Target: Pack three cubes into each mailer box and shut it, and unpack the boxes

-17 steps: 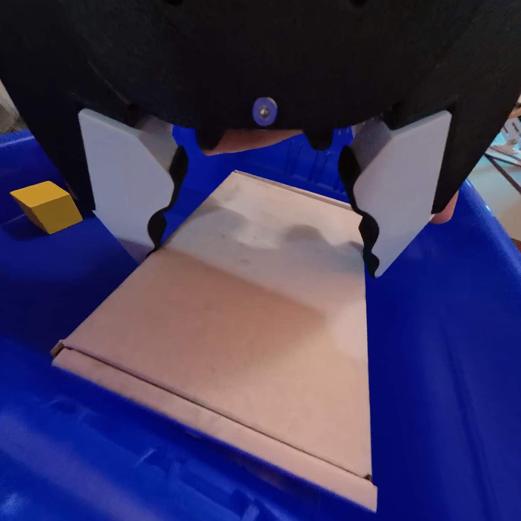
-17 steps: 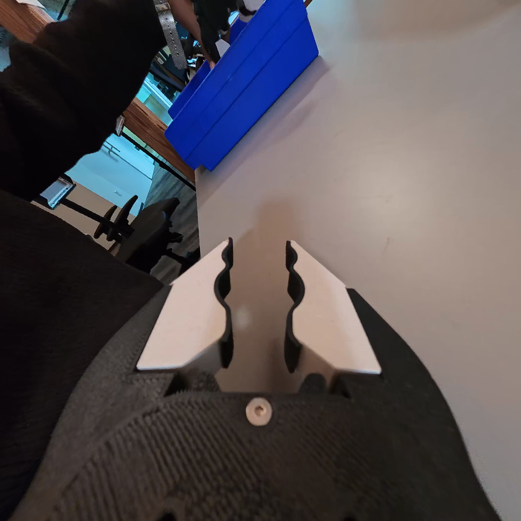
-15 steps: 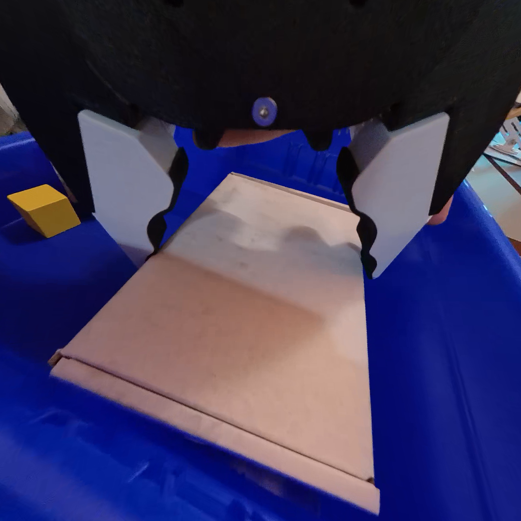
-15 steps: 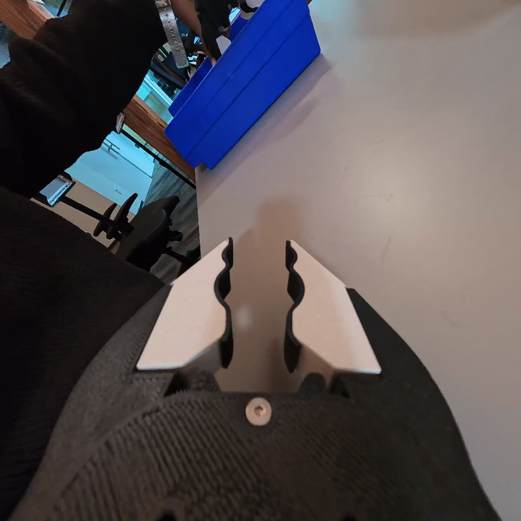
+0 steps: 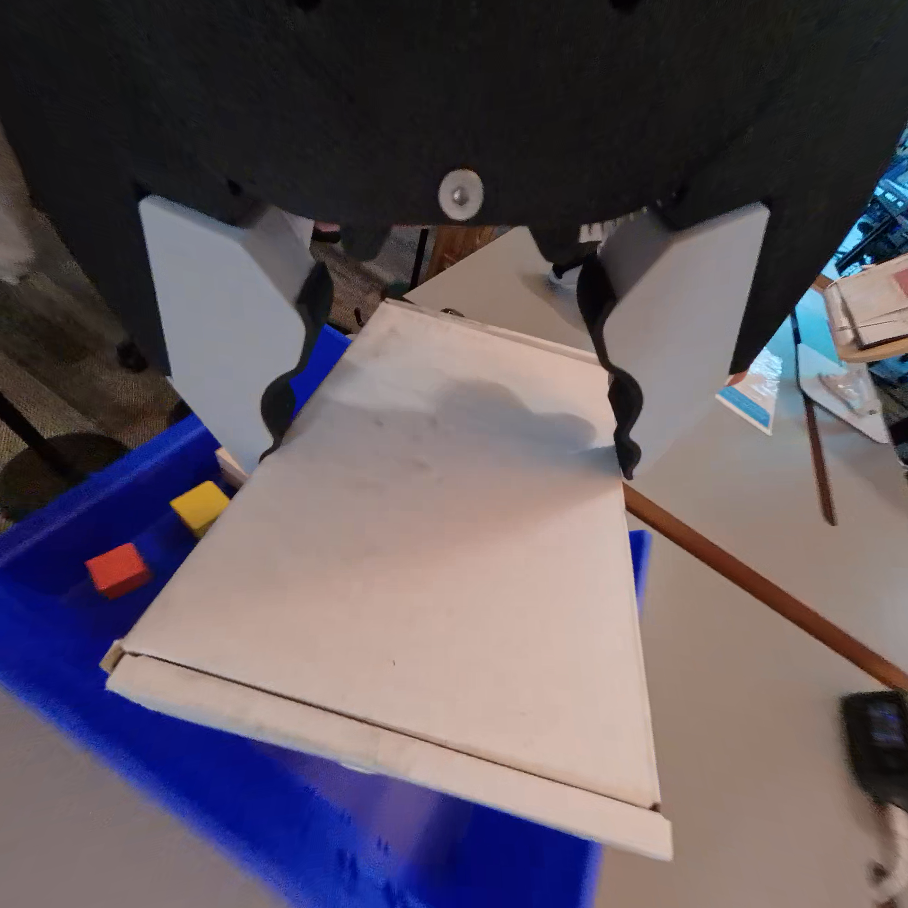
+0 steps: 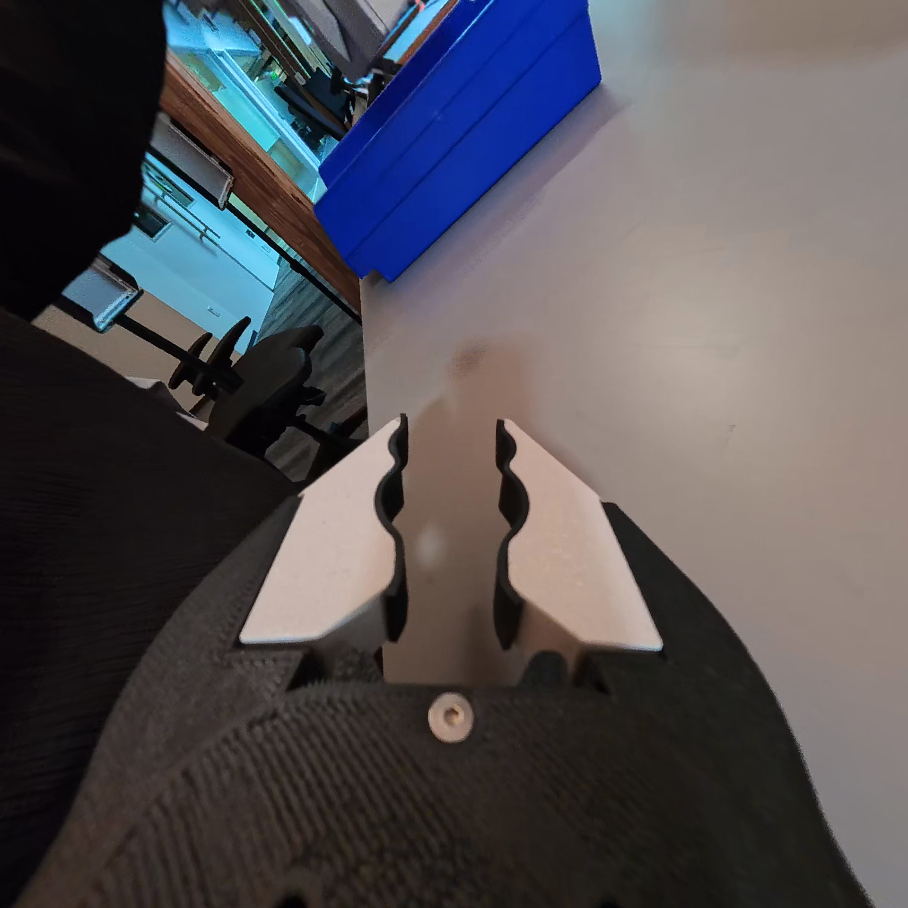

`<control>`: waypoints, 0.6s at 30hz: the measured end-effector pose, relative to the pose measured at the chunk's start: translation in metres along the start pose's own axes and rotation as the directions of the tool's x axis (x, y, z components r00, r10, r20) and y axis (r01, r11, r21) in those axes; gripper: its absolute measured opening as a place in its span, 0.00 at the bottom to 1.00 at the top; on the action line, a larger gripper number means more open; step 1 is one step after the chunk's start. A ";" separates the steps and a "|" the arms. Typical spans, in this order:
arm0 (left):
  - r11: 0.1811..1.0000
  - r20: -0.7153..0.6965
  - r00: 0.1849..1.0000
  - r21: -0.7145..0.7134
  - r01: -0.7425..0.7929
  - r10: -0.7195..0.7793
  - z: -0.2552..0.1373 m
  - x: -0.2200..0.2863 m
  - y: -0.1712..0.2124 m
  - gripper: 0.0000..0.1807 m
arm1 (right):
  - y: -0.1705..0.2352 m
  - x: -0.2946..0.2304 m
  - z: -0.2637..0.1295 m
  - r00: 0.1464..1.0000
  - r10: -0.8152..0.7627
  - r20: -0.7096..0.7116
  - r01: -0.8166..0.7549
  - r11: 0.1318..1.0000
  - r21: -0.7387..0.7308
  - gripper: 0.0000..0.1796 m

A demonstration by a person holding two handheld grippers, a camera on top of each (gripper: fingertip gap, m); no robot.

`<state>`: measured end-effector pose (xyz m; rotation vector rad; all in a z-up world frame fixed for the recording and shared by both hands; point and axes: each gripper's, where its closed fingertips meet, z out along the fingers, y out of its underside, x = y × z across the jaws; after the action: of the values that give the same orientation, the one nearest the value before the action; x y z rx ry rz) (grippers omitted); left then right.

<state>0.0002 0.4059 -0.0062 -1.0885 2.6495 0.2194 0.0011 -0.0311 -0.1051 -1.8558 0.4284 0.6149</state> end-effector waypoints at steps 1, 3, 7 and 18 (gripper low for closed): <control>1.000 0.010 1.000 0.029 0.001 -0.002 -0.018 0.002 -0.006 0.73 | 0.000 -0.001 0.001 1.000 -0.010 -0.002 0.010 1.000 -0.001 0.19; 0.994 0.007 1.000 0.106 -0.008 0.007 -0.050 0.013 -0.027 0.73 | -0.002 -0.003 0.001 0.999 -0.042 -0.021 0.043 0.999 0.005 0.20; 0.973 -0.127 0.985 0.214 -0.085 0.114 -0.086 0.073 -0.086 0.72 | -0.020 -0.006 -0.004 0.964 -0.220 -0.146 0.230 0.972 0.052 0.29; 0.839 -0.391 0.743 0.288 -0.462 0.544 -0.035 0.255 -0.235 0.72 | -0.044 -0.031 -0.018 0.523 -0.747 -0.411 0.770 0.620 -0.149 0.52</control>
<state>-0.0143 0.0613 -0.0592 -0.3573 3.2731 -0.2002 0.0053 -0.0320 -0.0484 -1.8900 -0.1305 -0.4416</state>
